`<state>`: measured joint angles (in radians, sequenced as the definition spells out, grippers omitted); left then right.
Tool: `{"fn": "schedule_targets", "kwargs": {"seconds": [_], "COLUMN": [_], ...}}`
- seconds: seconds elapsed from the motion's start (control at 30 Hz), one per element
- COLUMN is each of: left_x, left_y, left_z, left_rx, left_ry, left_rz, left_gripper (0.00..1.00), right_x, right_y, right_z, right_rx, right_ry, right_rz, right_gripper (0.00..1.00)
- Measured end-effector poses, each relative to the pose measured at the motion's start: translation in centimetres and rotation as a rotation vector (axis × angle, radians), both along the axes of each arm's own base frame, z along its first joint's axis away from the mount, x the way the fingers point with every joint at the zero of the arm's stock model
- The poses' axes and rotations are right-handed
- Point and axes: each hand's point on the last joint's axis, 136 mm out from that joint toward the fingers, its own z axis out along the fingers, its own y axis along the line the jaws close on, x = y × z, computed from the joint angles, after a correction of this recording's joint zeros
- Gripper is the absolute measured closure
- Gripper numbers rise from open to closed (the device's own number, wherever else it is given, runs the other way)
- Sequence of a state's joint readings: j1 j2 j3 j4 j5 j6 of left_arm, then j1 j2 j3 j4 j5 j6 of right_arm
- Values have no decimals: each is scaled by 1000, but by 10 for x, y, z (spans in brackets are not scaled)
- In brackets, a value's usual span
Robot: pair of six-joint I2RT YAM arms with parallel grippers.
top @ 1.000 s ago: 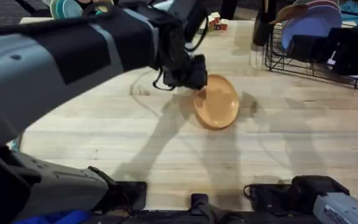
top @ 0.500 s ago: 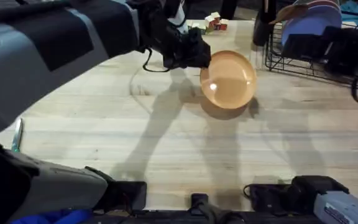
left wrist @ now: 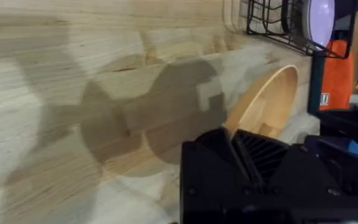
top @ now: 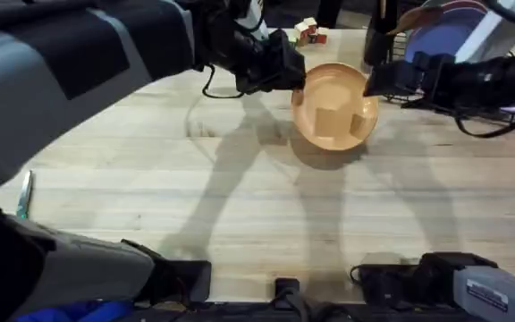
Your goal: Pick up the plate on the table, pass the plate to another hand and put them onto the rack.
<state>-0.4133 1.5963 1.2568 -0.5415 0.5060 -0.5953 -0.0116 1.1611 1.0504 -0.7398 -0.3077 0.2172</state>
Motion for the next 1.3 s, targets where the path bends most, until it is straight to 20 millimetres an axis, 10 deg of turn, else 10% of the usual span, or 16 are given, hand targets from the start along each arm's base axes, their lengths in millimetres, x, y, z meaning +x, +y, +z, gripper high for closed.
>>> {"fn": "schedule_targets", "kwargs": {"seconds": [0.67, 1.07, 1.3], "left_x": [0, 0, 4], "left_y": [0, 0, 6], "left_z": [0, 0, -1], "left_rx": [-3, -1, 7], "left_ry": [1, 0, -3], "left_rz": [-2, 0, 19], "left_gripper": [960, 960, 960], "right_x": [20, 28, 26], "right_y": [6, 9, 15], "right_z": [-48, -42, -40], "right_rx": [6, 21, 58], "right_ry": [119, 81, 79], "right_rz": [64, 78, 101], "right_gripper": [95, 934, 968]}}
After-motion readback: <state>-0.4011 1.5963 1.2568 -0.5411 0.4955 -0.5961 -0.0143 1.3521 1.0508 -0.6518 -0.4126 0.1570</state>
